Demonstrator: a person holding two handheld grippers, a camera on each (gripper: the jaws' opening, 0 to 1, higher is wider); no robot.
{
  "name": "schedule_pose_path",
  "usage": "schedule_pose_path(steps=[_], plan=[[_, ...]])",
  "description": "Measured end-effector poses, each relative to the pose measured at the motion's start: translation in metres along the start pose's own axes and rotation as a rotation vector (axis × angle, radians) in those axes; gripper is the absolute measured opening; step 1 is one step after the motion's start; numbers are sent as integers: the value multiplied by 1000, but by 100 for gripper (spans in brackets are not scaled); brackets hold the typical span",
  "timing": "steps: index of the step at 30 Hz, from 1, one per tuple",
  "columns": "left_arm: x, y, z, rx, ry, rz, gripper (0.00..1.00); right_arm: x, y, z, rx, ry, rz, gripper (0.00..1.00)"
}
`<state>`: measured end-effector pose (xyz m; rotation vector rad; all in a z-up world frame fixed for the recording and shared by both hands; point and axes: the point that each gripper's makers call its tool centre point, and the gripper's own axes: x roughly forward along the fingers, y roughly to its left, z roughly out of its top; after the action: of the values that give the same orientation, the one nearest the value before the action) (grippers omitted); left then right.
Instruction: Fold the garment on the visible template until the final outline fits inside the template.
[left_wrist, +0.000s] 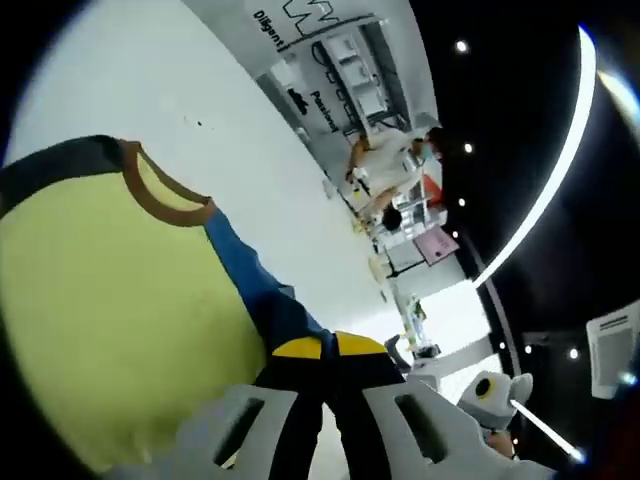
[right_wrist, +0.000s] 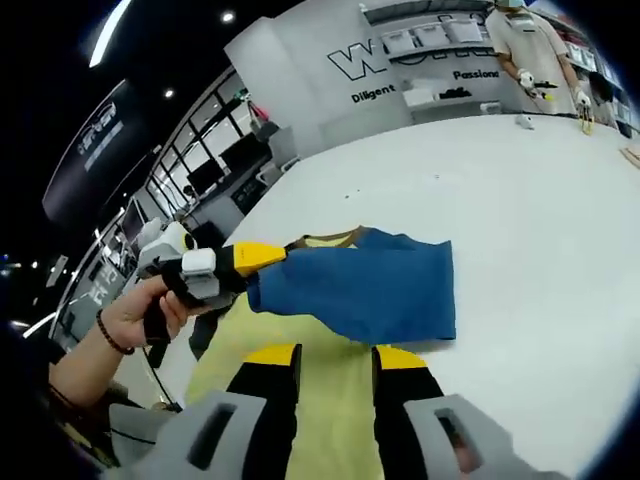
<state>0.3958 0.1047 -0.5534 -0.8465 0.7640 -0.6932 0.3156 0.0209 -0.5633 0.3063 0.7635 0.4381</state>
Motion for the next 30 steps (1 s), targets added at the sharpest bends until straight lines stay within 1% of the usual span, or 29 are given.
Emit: schedule_pose_path(steps=[2, 8, 9, 10, 11, 12, 13, 14, 18, 20, 21, 22, 23, 30], plan=[[-2, 0, 3, -2, -3, 1, 0, 0, -1, -2, -5, 6, -4, 23], [-12, 11, 18, 98, -16, 46, 0, 1, -5, -5, -9, 15, -17, 25], [-14, 13, 21, 105, -21, 58, 0, 1, -6, -5, -10, 16, -19, 25], [-17, 19, 27, 128, -39, 80, 0, 2, -7, -6, -13, 15, -25, 25], [-18, 20, 29, 133, -43, 85, 0, 2, -8, -6, -15, 16, -27, 26], [-21, 23, 31, 143, -40, 87, 0, 2, -9, -6, -27, 10, -31, 26], [-24, 26, 35, 143, -46, 94, 0, 3, -10, -3, -49, -18, -33, 26], [-26, 29, 38, 144, -49, 99, 0, 3, -10, -2, -49, -28, -33, 27], [-36, 43, 53, 184, -78, 146, 0, 4, -13, -4, -74, -31, -52, 30], [-42, 50, 60, 173, -94, 163, 0, 4, -14, -4, -77, -38, -58, 31], [-43, 51, 61, 169, -98, 165, 0, 4, -14, -4, -75, -35, -59, 31], [-47, 54, 67, 143, -117, 163, 0, 5, -15, -5, -73, -31, -60, 31], [-49, 55, 69, 139, -121, 164, 0, 5, -15, -6, -73, -30, -60, 32], [-63, 74, 82, 175, -132, 223, 0, 6, -17, -9, -82, -13, -66, 32]])
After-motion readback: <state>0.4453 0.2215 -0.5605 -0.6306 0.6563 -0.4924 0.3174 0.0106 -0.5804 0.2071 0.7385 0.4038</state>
